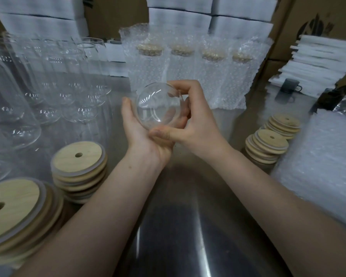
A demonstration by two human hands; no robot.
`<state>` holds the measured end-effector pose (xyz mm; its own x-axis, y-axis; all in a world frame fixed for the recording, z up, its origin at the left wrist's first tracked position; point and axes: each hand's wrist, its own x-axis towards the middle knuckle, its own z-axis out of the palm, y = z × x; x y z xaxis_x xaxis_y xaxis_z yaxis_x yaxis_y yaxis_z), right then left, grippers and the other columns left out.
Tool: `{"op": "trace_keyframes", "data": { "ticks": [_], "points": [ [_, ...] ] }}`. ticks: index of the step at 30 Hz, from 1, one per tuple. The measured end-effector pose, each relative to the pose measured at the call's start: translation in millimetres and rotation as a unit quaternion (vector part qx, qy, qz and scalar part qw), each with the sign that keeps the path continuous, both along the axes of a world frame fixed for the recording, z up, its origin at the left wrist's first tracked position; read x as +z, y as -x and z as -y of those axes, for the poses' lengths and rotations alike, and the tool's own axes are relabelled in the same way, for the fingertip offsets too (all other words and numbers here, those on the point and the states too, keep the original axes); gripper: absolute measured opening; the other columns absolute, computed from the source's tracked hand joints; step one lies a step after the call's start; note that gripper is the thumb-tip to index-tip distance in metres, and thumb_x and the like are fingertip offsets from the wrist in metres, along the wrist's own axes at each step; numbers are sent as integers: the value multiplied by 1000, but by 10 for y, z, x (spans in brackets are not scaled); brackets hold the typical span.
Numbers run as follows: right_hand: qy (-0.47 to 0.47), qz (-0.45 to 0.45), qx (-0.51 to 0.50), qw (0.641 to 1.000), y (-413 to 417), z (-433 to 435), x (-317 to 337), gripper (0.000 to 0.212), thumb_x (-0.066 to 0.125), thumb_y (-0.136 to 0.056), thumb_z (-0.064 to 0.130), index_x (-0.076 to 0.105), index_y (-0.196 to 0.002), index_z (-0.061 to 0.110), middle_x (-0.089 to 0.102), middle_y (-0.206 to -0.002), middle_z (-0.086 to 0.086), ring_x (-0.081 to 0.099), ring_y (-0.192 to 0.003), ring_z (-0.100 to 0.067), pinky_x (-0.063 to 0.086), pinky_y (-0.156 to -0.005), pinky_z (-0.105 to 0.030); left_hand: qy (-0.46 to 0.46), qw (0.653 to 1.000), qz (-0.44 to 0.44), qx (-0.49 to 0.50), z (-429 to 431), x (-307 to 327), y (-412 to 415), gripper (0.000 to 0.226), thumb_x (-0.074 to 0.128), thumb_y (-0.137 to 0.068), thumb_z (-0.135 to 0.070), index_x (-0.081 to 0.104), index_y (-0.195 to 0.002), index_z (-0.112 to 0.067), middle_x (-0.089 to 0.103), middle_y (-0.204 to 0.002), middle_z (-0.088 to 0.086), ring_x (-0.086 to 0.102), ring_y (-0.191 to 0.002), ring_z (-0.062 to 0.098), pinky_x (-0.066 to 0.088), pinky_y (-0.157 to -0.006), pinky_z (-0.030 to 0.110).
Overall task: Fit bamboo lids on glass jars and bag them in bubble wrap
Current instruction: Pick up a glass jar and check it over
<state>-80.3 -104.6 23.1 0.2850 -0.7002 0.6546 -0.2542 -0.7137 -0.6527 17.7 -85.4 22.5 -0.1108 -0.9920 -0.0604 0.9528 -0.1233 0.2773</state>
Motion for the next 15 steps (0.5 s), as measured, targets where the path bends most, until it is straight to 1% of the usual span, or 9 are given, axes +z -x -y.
{"op": "trace_keyframes", "data": {
  "ticks": [1, 2, 3, 5, 7, 9, 10, 12, 15],
  "points": [
    [-3, 13, -14, 1000, -19, -16, -7, 78, 88, -48, 43, 41, -109, 34, 52, -112, 5, 55, -100, -8, 48, -89, -29, 1, 1000, -1, 2, -10, 5, 18, 72, 44, -91, -65, 65, -101, 3, 70, -77, 19, 72, -65, 33, 59, -52, 36],
    [-8, 28, -27, 999, -33, -31, -10, 78, 87, -46, 48, 39, -106, 34, 52, -112, 3, 56, -101, -12, 49, -89, -30, 0, 1000, 3, 4, -19, 14, 36, 70, 44, -90, -65, 61, -115, -2, 70, -81, 18, 73, -66, 32, 58, -53, 34],
    [-12, 43, -35, 998, -44, -43, -7, 77, 85, -44, 54, 39, -103, 35, 52, -111, 3, 56, -99, -12, 49, -87, -29, 1, 1000, 13, 6, -23, 22, 51, 71, 45, -90, -66, 55, -129, -8, 71, -84, 18, 73, -69, 31, 58, -54, 34],
    [-19, 68, -51, 996, -66, -56, 6, 72, 78, -43, 61, 39, -97, 35, 52, -106, 7, 56, -93, -7, 45, -81, -20, 9, 999, 39, 10, -15, 23, 68, 72, 43, -90, -66, 45, -142, -16, 72, -82, 17, 74, -72, 30, 59, -57, 33],
    [-22, 84, -67, 994, -83, -60, 21, 68, 75, -43, 63, 39, -94, 35, 52, -101, 11, 55, -89, -4, 43, -78, -17, 18, 998, 64, 17, -8, 12, 71, 70, 40, -91, -67, 46, -141, -18, 73, -82, 15, 74, -74, 28, 60, -61, 32],
    [-28, 97, -76, 992, -99, -66, 38, 63, 74, -46, 63, 40, -91, 35, 53, -98, 13, 56, -89, -3, 44, -78, -18, 19, 996, 81, 20, 1, -13, 69, 72, 36, -92, -68, 55, -131, -12, 74, -87, 14, 74, -79, 26, 61, -66, 32],
    [-32, 103, -80, 991, -104, -67, 46, 61, 75, -48, 62, 41, -90, 34, 54, -97, 14, 57, -88, -4, 45, -78, -19, 17, 996, 85, 20, 3, -21, 68, 73, 36, -92, -69, 57, -127, -9, 74, -91, 14, 74, -81, 26, 60, -69, 33],
    [-38, 113, -87, 989, -112, -65, 60, 54, 79, -56, 55, 43, -89, 33, 56, -94, 13, 59, -85, -8, 48, -77, -25, 12, 995, 92, 23, 1, -27, 72, 74, 36, -91, -70, 58, -127, -8, 73, -97, 15, 74, -85, 27, 60, -73, 37],
    [-43, 127, -85, 987, -114, -59, 70, 37, 73, -69, 47, 45, -88, 30, 56, -91, 8, 56, -76, -8, 47, -73, -31, 25, 994, 102, 26, 2, -33, 72, 74, 32, -92, -69, 59, -125, -8, 73, -96, 15, 73, -86, 27, 61, -72, 37]
  ]
}}
